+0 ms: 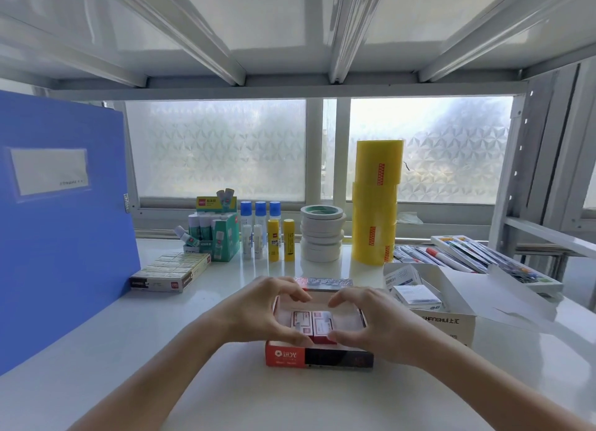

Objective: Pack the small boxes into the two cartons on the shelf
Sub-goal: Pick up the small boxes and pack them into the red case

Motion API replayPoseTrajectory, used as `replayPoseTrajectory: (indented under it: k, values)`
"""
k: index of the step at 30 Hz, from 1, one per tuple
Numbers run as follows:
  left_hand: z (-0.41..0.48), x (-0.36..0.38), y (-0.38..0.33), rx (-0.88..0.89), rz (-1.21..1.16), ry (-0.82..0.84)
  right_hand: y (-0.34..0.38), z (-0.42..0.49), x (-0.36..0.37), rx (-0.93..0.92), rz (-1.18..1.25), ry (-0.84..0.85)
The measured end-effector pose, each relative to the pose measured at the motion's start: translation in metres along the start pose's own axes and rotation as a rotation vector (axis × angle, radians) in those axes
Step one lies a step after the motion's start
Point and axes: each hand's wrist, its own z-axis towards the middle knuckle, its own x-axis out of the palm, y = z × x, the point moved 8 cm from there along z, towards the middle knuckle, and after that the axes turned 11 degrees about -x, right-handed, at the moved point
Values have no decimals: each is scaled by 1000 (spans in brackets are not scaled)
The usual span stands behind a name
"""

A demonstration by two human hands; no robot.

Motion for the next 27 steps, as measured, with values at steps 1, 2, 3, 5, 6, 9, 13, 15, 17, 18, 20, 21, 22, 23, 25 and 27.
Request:
replayPoseTrajectory:
  k: [1, 2, 3, 5, 6, 9, 13, 15, 17, 18, 20, 21, 22, 23, 25, 27]
  values:
    - [-2, -3, 0, 3, 21, -25, -1, 0, 1, 3, 15, 2]
    - [-3, -5, 1, 1, 34, -43, -3, 1, 1, 4, 30, 6]
    - [-3, -6, 3, -7, 37, -48, -3, 2, 2, 4, 40, 12]
    - [-3, -4, 7, -35, 20, -28, -3, 4, 4, -7, 45, 22]
    - [-3, -2, 8, -44, 6, -10, -3, 5, 5, -17, 45, 24]
    - [-3, 3, 9, -56, -25, 24, -1, 6, 3, -45, 54, 13]
    - [-2, 5, 10, -58, -48, 35, -2, 6, 2, -53, 70, 14]
    - [-1, 5, 7, -41, -62, 33, -2, 5, 2, -50, 84, 16]
    - [-1, 6, 6, -25, -68, 28, -2, 4, 1, -50, 88, 13]
    - [0, 6, 7, -24, -68, 28, -2, 4, 0, -52, 90, 9]
    - [1, 7, 8, -28, -61, 29, -2, 4, -1, -55, 87, 7]
    - [2, 7, 9, -31, -54, 29, -1, 4, -1, -59, 84, 8]
    - [2, 7, 9, -35, -48, 29, -1, 4, -2, -61, 81, 8]
    - [2, 8, 9, -36, -44, 29, -1, 4, -2, -61, 79, 8]
    - [2, 8, 9, -38, -37, 33, 0, 3, -3, -55, 80, 8]
    - [1, 8, 8, -44, -35, 41, -1, 3, -3, -49, 84, 10]
